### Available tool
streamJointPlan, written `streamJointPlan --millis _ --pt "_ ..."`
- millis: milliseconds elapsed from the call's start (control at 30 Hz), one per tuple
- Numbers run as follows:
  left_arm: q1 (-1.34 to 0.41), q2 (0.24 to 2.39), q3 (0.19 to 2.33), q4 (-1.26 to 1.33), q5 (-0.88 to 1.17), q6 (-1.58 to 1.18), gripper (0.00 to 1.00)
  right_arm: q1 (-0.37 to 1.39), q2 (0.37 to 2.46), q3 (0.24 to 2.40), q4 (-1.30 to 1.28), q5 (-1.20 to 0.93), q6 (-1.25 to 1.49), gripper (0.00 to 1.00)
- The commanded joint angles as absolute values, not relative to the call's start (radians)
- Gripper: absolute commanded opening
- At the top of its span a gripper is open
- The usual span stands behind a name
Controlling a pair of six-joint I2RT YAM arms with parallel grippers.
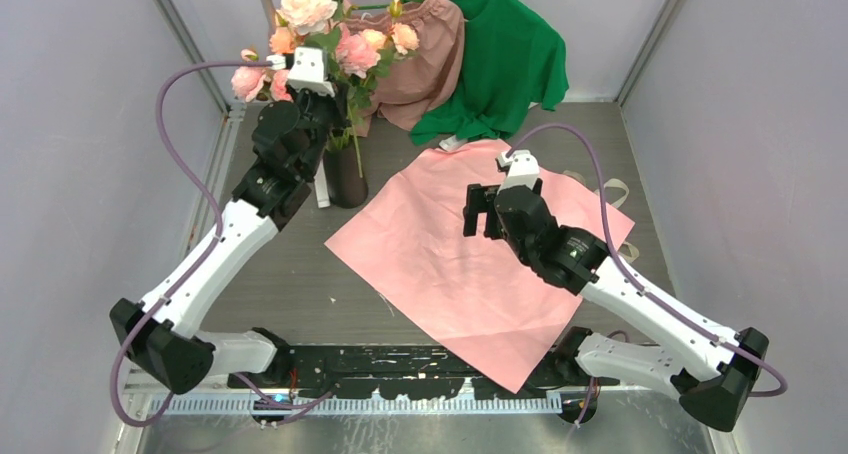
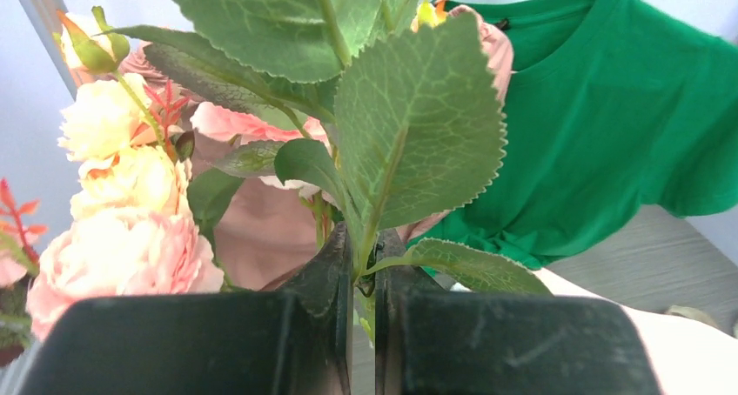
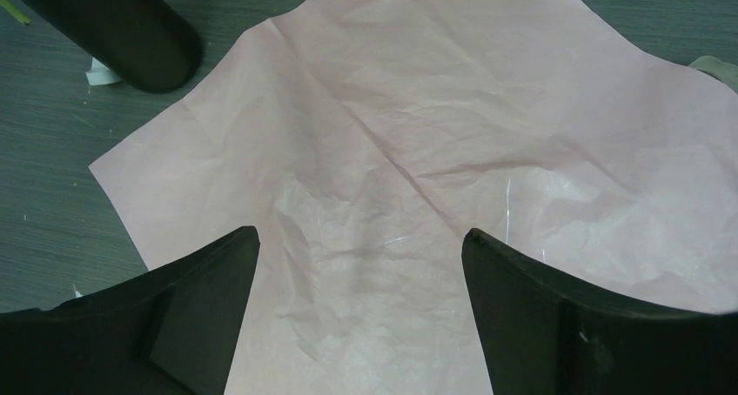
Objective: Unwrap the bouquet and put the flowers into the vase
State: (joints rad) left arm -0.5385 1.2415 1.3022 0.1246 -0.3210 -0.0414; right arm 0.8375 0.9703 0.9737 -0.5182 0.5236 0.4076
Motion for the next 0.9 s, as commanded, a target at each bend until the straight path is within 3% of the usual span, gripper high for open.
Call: streamJointPlan --millis 0,567,867 --pt "-0.499 1.287 1.393 0.224 -0.304 0.024 0.0 0.797 0.991 0.964 -0.432 0.447 0.404 0.92" --pt "-0.342 1.378 1.507 0.29 -0.204 0.014 0.0 0.698 1.088 0.926 -0.36 0.315 0.417 0.9" --pt "-0.307 1.395 1.378 0.336 -0.194 -0.072 0.0 0.665 1.096 0.914 -0.351 0.283 0.42 0.9"
